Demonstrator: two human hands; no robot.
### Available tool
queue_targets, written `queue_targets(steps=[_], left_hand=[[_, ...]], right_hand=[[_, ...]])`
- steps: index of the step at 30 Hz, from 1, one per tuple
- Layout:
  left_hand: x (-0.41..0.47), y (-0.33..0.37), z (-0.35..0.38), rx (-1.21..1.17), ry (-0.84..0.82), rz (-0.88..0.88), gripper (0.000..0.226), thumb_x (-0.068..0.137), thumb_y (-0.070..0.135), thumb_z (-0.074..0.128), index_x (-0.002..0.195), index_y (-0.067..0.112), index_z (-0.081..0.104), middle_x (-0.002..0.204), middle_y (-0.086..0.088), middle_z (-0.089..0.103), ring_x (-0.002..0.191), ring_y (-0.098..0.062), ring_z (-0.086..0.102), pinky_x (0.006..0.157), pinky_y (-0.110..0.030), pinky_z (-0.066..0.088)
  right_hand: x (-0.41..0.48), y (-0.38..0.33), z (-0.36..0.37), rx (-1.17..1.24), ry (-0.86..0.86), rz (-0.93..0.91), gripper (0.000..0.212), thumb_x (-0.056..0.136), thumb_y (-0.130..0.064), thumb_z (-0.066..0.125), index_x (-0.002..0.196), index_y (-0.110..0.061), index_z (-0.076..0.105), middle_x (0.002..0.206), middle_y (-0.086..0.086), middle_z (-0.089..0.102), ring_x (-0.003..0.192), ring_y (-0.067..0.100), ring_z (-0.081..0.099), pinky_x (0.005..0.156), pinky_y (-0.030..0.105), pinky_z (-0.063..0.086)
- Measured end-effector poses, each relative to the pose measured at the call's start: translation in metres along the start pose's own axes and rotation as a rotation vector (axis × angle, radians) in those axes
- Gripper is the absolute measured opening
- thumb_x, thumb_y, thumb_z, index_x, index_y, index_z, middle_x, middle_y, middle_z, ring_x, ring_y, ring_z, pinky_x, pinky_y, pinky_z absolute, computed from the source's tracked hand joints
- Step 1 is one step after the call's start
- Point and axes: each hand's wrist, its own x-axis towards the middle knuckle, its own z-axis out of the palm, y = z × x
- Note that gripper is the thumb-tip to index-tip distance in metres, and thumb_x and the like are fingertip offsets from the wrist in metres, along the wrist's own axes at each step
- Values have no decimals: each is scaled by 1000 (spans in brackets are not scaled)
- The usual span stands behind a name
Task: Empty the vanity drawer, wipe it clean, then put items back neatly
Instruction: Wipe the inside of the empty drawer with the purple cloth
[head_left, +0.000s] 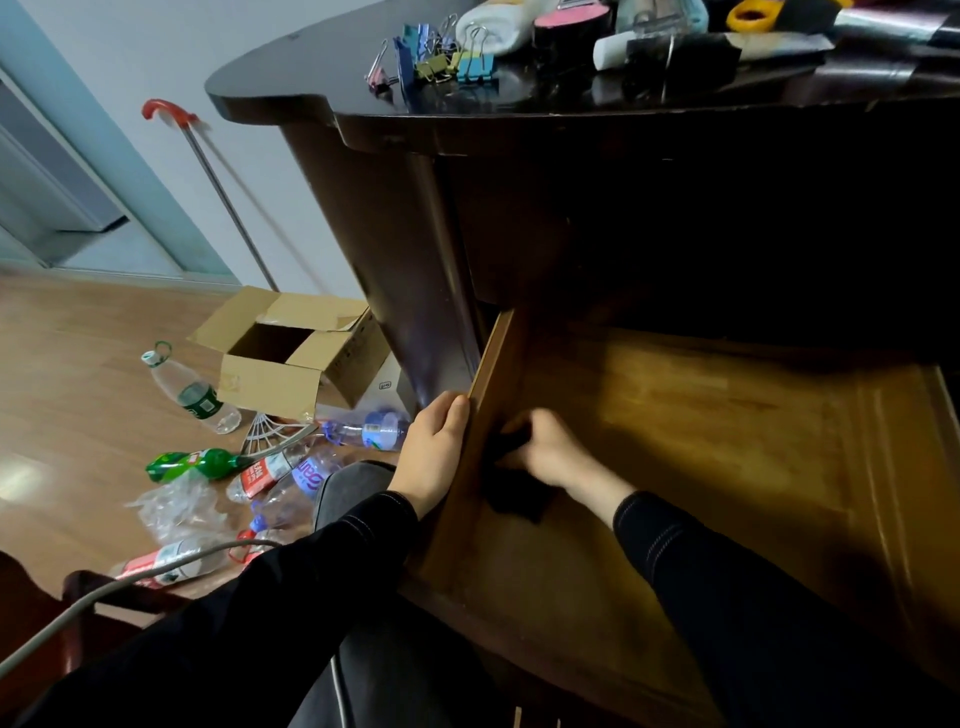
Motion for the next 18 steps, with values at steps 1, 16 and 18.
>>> queue_targets(steps=[1,16,18], left_hand=[[1,-1,0,2,-5,1,34,109,33,34,116,12,60,114,-8,65,108,-22,60,102,-43,45],[2,1,0,5,7,11,31,109,34,36,111,14,61,108,-8,66,104,-23,61,102,-50,45],[0,3,0,-12,12,10,32,109,33,37,108,13,62,105,-11,66,102,-26,62,100,-52,47]], right_hand=[[10,-3,-6,18,44,6,35,86,-6,74,91,-30,50,96,-6,57,100,20,58,77,27,45],[-34,-1,20,-375,-15,-24,31,86,-11,69,113,-23,59,117,3,64,106,26,63,80,31,50],[-57,-6,31,-363,-182,40,32,87,-11,71,113,-21,55,113,3,61,99,22,60,76,30,49]])
